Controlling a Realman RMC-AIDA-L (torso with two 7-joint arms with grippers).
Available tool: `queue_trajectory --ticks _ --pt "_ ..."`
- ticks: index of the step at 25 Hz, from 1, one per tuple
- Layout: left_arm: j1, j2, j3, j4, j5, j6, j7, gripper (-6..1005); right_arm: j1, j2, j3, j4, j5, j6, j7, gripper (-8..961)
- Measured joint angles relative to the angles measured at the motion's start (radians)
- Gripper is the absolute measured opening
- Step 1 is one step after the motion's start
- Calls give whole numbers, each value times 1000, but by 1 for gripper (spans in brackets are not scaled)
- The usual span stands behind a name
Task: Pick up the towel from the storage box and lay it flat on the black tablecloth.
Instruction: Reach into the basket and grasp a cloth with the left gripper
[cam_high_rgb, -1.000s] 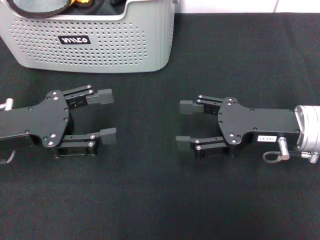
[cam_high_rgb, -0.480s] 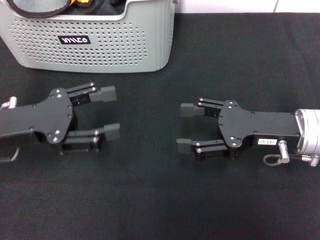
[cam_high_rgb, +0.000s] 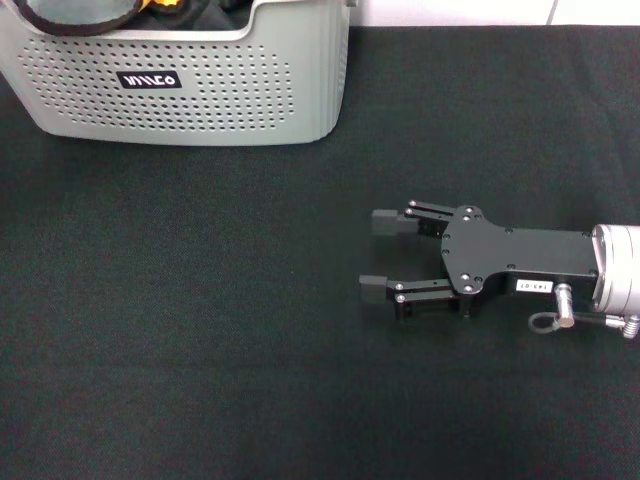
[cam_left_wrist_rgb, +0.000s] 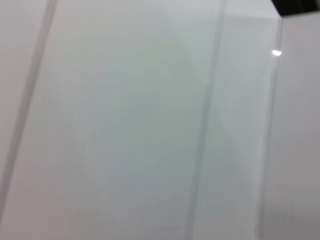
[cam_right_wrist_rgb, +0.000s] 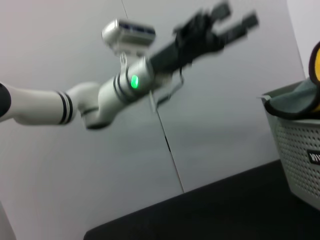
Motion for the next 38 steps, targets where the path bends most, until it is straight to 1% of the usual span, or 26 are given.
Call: queue_trajectory --ticks 1,3,5,7,8,9,10,11,14,17,22,26,29,31,34,38 --pt "-8 -9 -1 43 -8 -35 -21 772 -3 1 0 5 0 -1 -2 884" --pt "-28 -32 14 139 10 -147 -58 767 -7 2 0 12 1 -3 -5 885" --pt "-49 -58 49 237 70 -285 -99 762 -17 4 0 19 3 -5 -9 885" --pt "-68 -75 104 299 151 -431 -146 757 -29 5 1 19 7 -5 -11 883" --pt "-80 -83 149 322 204 -513 -175 755 -38 5 3 20 9 -6 -12 882" --pt "-87 -88 176 332 235 -564 -191 752 -44 5 4 20 10 -7 -13 881" --pt "-87 -88 176 332 235 -564 -191 750 -51 6 5 20 10 -8 -13 880" --pt "-104 -102 249 350 328 -713 -231 747 -58 6 6 20 11 -8 -14 879" --pt "-114 -108 287 362 405 -812 -276 740 -76 7 8 20 13 -9 -14 877" --pt "-120 -107 296 376 459 -846 -319 740 -86 7 9 21 14 -12 -14 874" --pt "-102 -107 288 416 484 -860 -347 740 -87 7 8 30 24 -22 -16 872" --pt "-99 -104 287 420 558 -875 -395 726 -78 7 7 31 25 -29 -19 872" --pt "-107 -104 290 414 632 -890 -434 715 -74 7 5 31 25 -37 -21 872" --pt "-111 -105 293 411 656 -893 -449 708 -73 7 3 31 25 -40 -22 872" --pt "-122 -102 295 396 671 -893 -470 697 -73 7 2 31 25 -43 -22 872" --pt "-137 -92 296 358 672 -890 -478 683 -80 7 2 33 25 -45 -24 871"
